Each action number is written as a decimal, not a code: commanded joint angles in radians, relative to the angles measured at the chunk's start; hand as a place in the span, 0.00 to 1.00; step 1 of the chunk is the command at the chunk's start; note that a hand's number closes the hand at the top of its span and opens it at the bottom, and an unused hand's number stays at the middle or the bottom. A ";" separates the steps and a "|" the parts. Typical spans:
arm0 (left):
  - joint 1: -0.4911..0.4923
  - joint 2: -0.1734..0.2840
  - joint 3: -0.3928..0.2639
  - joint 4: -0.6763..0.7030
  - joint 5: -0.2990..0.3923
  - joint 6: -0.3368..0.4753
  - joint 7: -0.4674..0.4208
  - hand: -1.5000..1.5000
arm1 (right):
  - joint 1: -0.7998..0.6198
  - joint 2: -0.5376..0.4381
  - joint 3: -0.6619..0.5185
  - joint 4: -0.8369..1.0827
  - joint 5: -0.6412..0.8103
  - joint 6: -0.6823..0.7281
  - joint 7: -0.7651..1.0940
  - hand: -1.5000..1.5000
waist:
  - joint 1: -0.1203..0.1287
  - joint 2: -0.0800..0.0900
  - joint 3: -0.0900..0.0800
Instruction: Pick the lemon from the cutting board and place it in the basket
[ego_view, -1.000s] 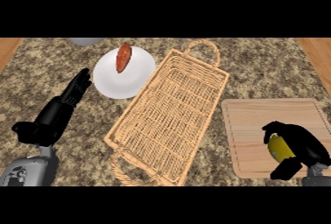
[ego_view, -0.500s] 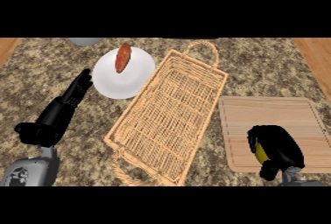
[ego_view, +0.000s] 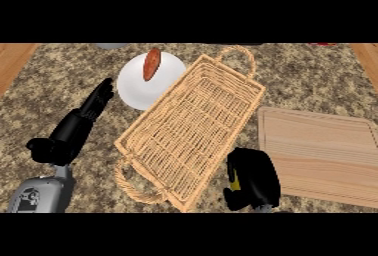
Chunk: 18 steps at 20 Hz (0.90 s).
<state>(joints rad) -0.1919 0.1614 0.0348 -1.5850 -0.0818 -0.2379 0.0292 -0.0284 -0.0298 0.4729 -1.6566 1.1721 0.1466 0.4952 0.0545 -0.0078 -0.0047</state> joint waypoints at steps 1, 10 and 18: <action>-0.004 0.000 0.002 0.007 0.007 -0.005 0.005 0.50 | -0.017 0.028 0.154 -0.067 -0.085 -0.133 0.182 1.00 | 0.016 -0.001 0.008; 0.002 -0.002 -0.010 0.016 -0.007 -0.004 0.000 0.50 | -0.187 0.030 0.407 -0.240 -0.020 -0.521 0.485 1.00 | 0.006 -0.018 0.001; -0.009 0.002 0.009 0.029 -0.003 0.005 0.003 0.50 | -0.292 0.030 0.492 -0.254 0.108 -0.568 0.752 1.00 | -0.024 -0.019 -0.004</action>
<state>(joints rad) -0.2001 0.1613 0.0372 -1.5614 -0.0831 -0.2388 0.0342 -0.2723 -0.0056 0.9200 -1.8954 1.2243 -0.3756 1.0495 0.0449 -0.0245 -0.0064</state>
